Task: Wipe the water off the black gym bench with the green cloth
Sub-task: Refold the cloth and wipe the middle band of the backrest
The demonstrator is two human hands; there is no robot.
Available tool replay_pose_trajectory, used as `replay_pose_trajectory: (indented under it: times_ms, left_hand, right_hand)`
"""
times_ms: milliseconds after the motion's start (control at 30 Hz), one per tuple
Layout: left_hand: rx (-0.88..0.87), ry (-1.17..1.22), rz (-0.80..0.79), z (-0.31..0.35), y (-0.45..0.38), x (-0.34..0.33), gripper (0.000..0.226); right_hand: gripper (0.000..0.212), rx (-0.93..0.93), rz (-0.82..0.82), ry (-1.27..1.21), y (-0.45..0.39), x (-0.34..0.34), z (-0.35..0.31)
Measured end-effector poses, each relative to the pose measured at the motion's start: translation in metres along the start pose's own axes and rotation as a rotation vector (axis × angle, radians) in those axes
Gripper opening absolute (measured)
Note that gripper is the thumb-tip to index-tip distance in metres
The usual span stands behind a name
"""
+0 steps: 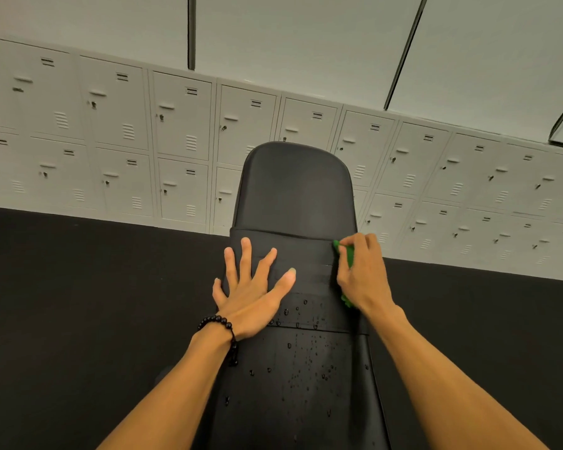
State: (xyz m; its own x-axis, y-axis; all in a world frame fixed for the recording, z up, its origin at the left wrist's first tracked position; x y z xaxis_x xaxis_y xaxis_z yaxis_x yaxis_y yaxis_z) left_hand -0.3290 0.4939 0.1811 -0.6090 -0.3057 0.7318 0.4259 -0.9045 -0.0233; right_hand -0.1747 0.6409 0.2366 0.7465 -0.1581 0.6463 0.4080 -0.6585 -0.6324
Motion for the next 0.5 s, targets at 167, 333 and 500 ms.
replay_pose_trajectory:
  times_ms: [167, 333, 500]
  left_hand:
    - [-0.002, 0.046, 0.032, 0.000, 0.002, 0.002, 0.071]
    - [-0.043, 0.265, 0.104, -0.001, 0.009, 0.012, 0.076]
    - [-0.060, 0.463, 0.126, 0.000, 0.012, 0.016, 0.085]
  right_hand:
    - [0.007, 0.169, -0.060, 0.011, 0.002, -0.039, -0.063]
    - [0.009, 0.395, -0.225, 0.024, 0.046, -0.037, -0.073]
    - [0.010, 0.151, -0.070, 0.042, -0.001, -0.008, -0.013]
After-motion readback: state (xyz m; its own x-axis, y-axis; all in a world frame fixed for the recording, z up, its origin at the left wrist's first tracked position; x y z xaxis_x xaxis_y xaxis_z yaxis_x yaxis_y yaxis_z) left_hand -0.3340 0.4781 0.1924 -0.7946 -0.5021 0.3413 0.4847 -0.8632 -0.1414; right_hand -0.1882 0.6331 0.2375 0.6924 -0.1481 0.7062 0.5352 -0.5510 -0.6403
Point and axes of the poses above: each hand's wrist, its own y-axis away from the middle knuckle, its own x-axis out of the back of the hand, z = x × y, the point moved 7 cm from there along -y, towards the middle knuckle, and after that the axes turned 1 degree about -x, right-handed, at the moved point
